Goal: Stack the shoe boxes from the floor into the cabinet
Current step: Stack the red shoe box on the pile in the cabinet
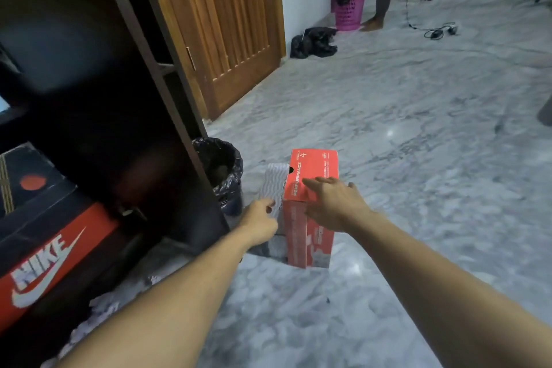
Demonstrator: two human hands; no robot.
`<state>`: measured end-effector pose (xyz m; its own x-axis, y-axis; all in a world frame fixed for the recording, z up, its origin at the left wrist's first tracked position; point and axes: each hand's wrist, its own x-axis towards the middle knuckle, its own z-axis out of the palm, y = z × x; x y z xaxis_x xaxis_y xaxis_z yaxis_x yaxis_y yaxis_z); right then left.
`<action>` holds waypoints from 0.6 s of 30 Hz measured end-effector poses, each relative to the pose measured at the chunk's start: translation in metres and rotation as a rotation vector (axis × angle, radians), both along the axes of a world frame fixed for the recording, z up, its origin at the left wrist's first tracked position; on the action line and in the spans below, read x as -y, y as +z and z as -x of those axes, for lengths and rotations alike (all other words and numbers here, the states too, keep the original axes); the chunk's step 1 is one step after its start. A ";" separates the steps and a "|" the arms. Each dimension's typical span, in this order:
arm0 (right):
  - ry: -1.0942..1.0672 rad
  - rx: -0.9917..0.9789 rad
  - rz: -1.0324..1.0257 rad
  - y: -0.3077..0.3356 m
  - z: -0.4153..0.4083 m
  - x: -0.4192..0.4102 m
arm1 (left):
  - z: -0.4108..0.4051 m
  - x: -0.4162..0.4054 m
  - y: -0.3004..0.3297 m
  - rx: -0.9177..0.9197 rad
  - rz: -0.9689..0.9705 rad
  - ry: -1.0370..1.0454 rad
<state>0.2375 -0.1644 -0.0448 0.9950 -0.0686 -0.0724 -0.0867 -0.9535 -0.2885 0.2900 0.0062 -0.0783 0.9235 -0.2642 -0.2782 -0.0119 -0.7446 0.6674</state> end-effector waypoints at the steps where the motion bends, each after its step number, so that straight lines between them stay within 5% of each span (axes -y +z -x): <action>1: -0.006 0.019 0.012 -0.005 -0.001 0.002 | -0.005 0.001 -0.010 0.000 -0.005 0.014; 6: -0.193 0.251 -0.072 -0.021 0.015 0.043 | -0.020 0.021 -0.052 -0.045 0.050 0.034; 14: -0.605 0.309 -0.447 -0.062 0.057 0.134 | -0.001 0.073 -0.109 -0.033 0.139 0.075; 18: -0.831 0.322 -0.829 -0.091 0.079 0.171 | 0.006 0.093 -0.130 -0.082 0.148 -0.046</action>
<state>0.1581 -0.3350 -0.1355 0.6502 -0.7439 -0.1545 -0.3955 -0.1577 -0.9048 0.2842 -0.0873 -0.2079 0.8854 -0.3491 -0.3069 0.0154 -0.6378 0.7700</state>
